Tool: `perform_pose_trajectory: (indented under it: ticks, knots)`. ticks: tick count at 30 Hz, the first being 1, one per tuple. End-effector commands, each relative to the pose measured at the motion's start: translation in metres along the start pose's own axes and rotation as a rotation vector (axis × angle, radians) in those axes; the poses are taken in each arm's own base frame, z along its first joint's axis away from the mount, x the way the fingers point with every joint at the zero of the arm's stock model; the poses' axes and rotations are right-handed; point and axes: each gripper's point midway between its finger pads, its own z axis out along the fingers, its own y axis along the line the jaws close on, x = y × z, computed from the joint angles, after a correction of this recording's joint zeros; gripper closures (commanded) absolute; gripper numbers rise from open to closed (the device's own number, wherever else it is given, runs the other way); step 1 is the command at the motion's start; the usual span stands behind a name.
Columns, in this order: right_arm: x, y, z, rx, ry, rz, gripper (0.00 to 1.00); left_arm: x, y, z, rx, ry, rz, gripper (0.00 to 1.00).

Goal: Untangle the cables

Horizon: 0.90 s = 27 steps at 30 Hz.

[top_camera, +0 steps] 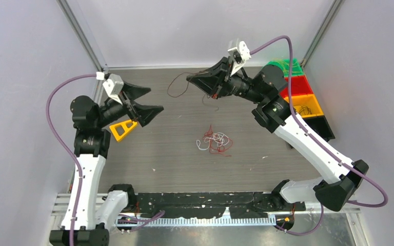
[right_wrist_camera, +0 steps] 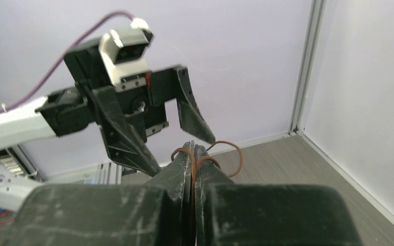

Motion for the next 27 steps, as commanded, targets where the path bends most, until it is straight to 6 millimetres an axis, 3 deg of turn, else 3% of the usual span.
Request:
perform_pose_trajectory:
  ticks: [1,5,11,16,22,27]
  knots:
    - [0.029,0.009,-0.004,-0.075,0.098,-0.026,0.95,-0.022,-0.025,0.017,0.096,0.001,0.365,0.00]
    - [0.057,0.010,-0.017,-0.094,0.208,-0.067,0.95,-0.026,-0.044,0.017,0.178,0.082,0.556,0.00]
    - [0.080,0.012,-0.028,-0.110,0.283,-0.110,0.95,-0.003,-0.071,0.024,0.302,0.181,0.586,0.01]
    - [0.082,0.018,-0.025,-0.131,0.283,-0.121,0.95,0.016,-0.069,0.044,0.297,0.249,0.591,0.01]
    - [0.085,0.031,-0.024,-0.174,0.298,-0.126,0.94,0.006,-0.027,0.070,0.048,0.232,0.540,0.00]
    - [0.078,0.039,-0.022,-0.200,0.281,-0.106,0.94,0.037,-0.036,0.072,0.145,0.283,0.541,0.01]
